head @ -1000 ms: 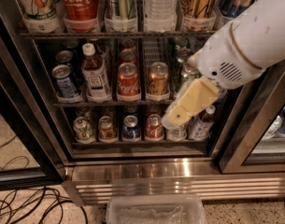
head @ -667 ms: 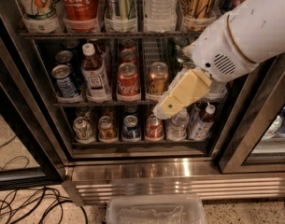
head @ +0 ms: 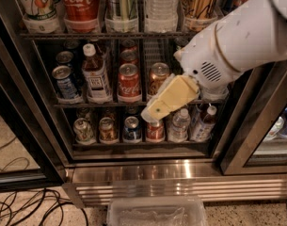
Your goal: Pick pepsi can from bottom shelf of fridge
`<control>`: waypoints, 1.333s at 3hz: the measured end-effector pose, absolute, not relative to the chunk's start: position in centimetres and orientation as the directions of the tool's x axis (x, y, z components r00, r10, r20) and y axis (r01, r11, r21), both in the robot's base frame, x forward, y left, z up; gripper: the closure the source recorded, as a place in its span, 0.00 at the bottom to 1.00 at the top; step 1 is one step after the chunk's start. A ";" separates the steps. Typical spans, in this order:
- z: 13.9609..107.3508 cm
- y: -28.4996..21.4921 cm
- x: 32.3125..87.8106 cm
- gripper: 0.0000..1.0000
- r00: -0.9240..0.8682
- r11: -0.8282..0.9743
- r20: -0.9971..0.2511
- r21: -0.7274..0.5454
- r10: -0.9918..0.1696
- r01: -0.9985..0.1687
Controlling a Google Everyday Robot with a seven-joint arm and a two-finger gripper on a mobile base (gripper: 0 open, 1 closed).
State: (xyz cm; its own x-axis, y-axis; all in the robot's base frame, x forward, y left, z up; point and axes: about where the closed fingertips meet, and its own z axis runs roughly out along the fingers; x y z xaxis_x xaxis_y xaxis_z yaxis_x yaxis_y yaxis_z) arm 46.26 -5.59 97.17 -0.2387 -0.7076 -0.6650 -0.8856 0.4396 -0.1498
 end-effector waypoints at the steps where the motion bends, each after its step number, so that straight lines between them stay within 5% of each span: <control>1: 93.3 -0.2 46.8 0.00 -0.246 0.425 -0.743 -0.058 -0.622 -0.903; 3: 83.6 7.7 46.1 0.00 -0.443 0.445 -0.764 0.228 -0.469 -0.866; 4: 83.6 7.7 46.1 0.00 -0.442 0.445 -0.764 0.228 -0.469 -0.866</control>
Offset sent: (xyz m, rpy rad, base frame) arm 0.0171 0.1750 -0.1517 0.3695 0.2496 0.0583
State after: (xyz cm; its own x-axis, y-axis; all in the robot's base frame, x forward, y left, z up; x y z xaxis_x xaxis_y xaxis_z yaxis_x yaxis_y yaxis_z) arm 46.07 7.73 83.57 -0.4424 -0.4694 -0.7642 -0.8660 0.4451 0.2279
